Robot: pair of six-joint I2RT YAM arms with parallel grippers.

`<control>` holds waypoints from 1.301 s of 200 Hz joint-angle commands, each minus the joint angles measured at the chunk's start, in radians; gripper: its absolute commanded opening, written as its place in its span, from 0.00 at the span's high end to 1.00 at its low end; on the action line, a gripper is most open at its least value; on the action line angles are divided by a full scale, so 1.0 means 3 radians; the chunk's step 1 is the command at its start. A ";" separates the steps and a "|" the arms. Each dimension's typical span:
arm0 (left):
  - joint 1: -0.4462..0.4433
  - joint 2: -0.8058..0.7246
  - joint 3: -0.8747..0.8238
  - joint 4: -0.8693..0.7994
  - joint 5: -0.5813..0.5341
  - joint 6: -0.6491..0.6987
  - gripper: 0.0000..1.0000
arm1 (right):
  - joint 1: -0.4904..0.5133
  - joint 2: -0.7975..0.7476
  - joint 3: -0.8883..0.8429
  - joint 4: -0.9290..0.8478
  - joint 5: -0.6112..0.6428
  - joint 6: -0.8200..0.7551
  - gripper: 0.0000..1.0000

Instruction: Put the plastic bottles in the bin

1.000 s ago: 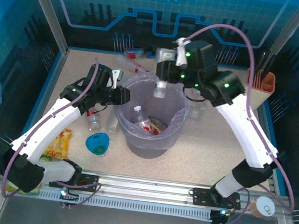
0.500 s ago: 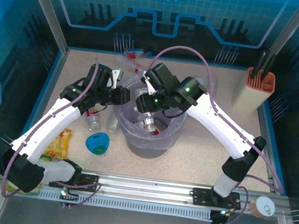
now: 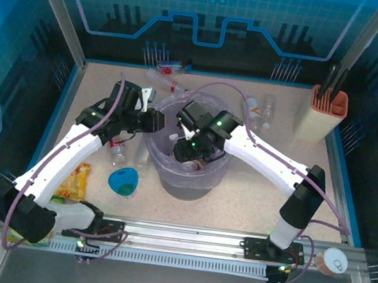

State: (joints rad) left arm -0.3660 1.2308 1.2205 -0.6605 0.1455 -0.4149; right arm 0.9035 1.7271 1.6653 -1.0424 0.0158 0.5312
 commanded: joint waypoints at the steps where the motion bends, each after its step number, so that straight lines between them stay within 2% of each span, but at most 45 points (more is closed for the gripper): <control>1: -0.0009 0.0085 0.0002 -0.0145 -0.0156 0.0068 0.72 | 0.0000 0.0059 -0.0141 0.0215 -0.0144 0.0137 0.52; 29: -0.0011 0.0075 -0.0001 -0.0146 -0.0162 0.0070 0.72 | -0.0026 0.0071 -0.0232 0.0293 -0.0149 0.0167 0.34; 104: -0.0012 0.0054 -0.0027 -0.0152 -0.0178 0.0063 0.72 | -0.0031 0.0062 -0.0055 0.0041 0.0015 0.0065 0.04; 143: -0.0012 0.0050 -0.0019 -0.0152 -0.0179 0.0071 0.72 | -0.0015 -0.0014 0.0234 -0.0245 0.0257 -0.0038 0.02; 177: -0.0012 0.0053 -0.0036 -0.0131 -0.0173 0.0059 0.72 | 0.0047 -0.0025 0.0528 -0.0530 0.0747 -0.0206 0.00; 260: -0.0009 0.0019 -0.0033 -0.0160 -0.0173 0.0069 0.72 | -0.0040 -0.0463 0.1046 -0.0471 0.1136 -0.0703 0.02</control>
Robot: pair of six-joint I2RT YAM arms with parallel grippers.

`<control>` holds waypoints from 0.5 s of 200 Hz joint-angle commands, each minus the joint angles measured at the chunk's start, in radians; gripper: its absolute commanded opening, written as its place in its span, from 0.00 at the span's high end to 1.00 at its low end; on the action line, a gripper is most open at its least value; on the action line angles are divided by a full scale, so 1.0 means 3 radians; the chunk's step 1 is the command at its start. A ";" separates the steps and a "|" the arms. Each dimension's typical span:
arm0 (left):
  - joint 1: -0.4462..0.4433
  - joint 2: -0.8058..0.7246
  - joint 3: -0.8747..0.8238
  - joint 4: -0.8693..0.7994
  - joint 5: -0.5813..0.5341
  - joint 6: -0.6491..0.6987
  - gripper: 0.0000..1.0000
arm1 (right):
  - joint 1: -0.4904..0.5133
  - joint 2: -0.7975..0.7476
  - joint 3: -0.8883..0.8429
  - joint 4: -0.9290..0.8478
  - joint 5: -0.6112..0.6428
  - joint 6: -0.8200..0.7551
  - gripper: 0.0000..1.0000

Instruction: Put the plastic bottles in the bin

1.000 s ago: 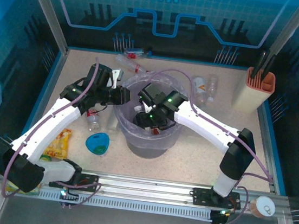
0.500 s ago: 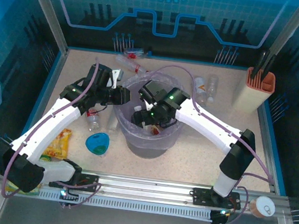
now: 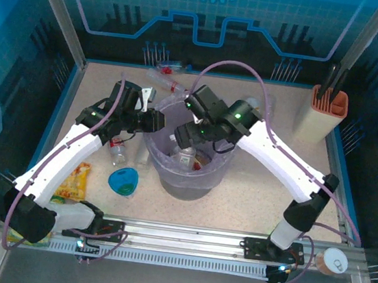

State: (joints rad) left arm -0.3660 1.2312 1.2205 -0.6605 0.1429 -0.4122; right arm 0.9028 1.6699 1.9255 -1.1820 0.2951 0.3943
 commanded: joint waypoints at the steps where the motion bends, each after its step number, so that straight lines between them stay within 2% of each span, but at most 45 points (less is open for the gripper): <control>1: -0.0011 0.0017 -0.0031 -0.0160 -0.0161 0.0060 0.72 | -0.0040 -0.0278 0.0181 -0.0001 0.0209 -0.0254 0.02; 22: -0.0009 0.0017 -0.0016 -0.0168 -0.0164 0.0064 0.72 | -0.0147 -0.0435 0.0227 0.0056 0.0375 -0.0393 0.03; 42: -0.0009 0.0012 -0.0014 -0.0173 -0.0162 0.0068 0.72 | -0.0410 -0.0535 0.0280 0.0041 0.0391 -0.0435 0.03; 100: -0.0012 0.0028 0.0014 -0.0187 -0.0141 0.0073 0.72 | -0.1657 -0.0385 0.0066 0.0235 0.0170 -0.0583 0.03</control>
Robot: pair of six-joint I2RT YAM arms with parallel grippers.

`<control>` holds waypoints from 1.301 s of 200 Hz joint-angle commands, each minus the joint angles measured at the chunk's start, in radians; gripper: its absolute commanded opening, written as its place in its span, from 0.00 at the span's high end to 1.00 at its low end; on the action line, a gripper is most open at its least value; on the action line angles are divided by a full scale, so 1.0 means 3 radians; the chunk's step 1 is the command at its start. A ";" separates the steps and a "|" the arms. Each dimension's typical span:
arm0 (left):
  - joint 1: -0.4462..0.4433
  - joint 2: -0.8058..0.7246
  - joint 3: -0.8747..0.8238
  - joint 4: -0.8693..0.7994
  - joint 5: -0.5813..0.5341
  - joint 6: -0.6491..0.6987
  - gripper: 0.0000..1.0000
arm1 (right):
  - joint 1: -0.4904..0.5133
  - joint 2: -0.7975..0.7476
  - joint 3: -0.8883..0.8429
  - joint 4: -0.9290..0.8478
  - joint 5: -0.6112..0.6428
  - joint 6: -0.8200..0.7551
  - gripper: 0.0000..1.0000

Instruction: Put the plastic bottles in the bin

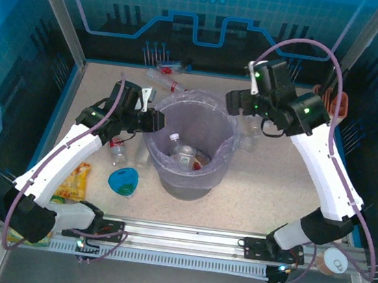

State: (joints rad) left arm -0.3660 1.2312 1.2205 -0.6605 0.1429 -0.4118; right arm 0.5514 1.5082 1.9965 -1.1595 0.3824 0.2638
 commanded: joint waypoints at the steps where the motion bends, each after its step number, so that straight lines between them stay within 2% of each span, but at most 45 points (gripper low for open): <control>1: -0.0012 0.0028 0.0013 -0.0186 -0.0142 0.0073 0.72 | -0.0510 0.0164 -0.0178 0.0169 -0.0123 -0.0153 0.03; 31: -0.0012 0.0056 0.0044 -0.0215 -0.0123 0.0072 0.72 | -0.1131 0.0564 -0.0355 0.0543 -0.0259 -0.0140 0.07; 58: -0.0014 0.0033 0.0057 -0.0241 -0.0152 0.0087 0.72 | -0.1433 0.1025 -0.0317 0.0781 -0.0332 -0.0036 0.10; 115: -0.0016 -0.0010 0.0021 -0.0252 -0.0153 0.0067 0.72 | -0.1601 0.2004 0.0069 0.0980 -0.0293 0.0150 0.21; 138: -0.0014 -0.0038 0.0014 -0.0292 -0.0182 0.0084 0.72 | -0.1657 0.2217 0.0156 0.1002 -0.0276 0.0229 0.25; 169: -0.0015 -0.0030 -0.0006 -0.0271 -0.0183 0.0076 0.72 | -0.1757 0.2402 0.0175 0.1078 -0.0477 0.0302 0.27; 193: -0.0017 0.0000 0.0000 -0.0246 -0.0162 0.0060 0.72 | -0.1789 0.2522 0.0197 0.1124 -0.0647 0.0287 0.27; 223: -0.0017 0.0002 0.0001 -0.0251 -0.0159 0.0061 0.72 | -0.1855 0.2669 0.0248 0.1110 -0.0802 0.0365 0.21; 260: -0.0015 -0.0003 0.0002 -0.0253 -0.0169 0.0059 0.72 | -0.1870 0.2871 0.0337 0.1090 -0.0886 0.0365 0.22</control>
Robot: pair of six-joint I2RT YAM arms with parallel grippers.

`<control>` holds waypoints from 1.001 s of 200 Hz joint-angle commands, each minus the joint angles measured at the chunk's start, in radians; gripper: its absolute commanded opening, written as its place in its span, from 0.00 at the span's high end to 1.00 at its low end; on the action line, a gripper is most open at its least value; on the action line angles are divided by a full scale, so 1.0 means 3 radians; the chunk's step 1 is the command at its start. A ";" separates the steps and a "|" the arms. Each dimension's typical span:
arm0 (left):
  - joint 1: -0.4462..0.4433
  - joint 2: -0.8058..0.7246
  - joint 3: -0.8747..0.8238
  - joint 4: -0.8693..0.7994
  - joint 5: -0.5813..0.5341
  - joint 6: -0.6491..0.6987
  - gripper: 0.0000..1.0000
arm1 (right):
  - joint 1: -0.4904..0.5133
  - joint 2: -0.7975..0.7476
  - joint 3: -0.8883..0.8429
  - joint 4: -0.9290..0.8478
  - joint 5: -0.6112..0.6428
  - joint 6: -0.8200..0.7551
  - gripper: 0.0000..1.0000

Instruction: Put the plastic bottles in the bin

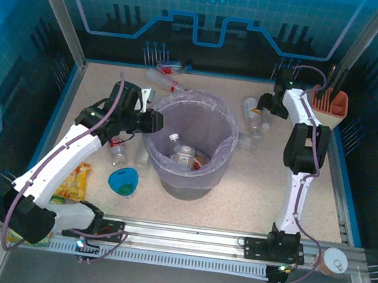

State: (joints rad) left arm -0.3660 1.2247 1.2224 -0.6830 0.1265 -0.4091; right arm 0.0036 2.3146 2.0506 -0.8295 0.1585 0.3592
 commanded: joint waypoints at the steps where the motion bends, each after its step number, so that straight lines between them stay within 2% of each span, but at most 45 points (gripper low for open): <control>1: -0.0014 0.0018 -0.0005 -0.0178 -0.0115 0.0050 0.72 | -0.0046 0.0186 0.0155 -0.0011 -0.0140 0.0049 0.22; 30: -0.0015 0.0013 -0.0010 -0.0178 -0.0115 0.0046 0.72 | -0.0056 0.0256 0.0170 0.0018 -0.0185 0.0075 0.25; 51: -0.0017 -0.0003 -0.0019 -0.0190 -0.0123 0.0055 0.72 | -0.0058 0.0253 0.0160 0.0028 -0.0192 0.0086 0.34; 93: -0.0015 -0.0006 -0.0038 -0.0176 -0.0119 0.0055 0.72 | -0.0062 0.0160 0.0135 0.0009 -0.0110 0.0026 0.44; 141: -0.0017 0.0034 0.0012 -0.0168 -0.0084 0.0063 0.72 | -0.0077 -0.0122 0.0209 -0.0079 -0.0080 -0.0140 0.47; 200: -0.0015 0.0087 0.0061 -0.0173 -0.0074 0.0104 0.72 | -0.0088 -0.0455 0.0579 -0.0462 -0.0143 -0.0418 0.50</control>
State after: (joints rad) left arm -0.3660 1.2259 1.2228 -0.6830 0.1268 -0.4084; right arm -0.0082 2.2795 2.1677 -0.9016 0.1226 0.2844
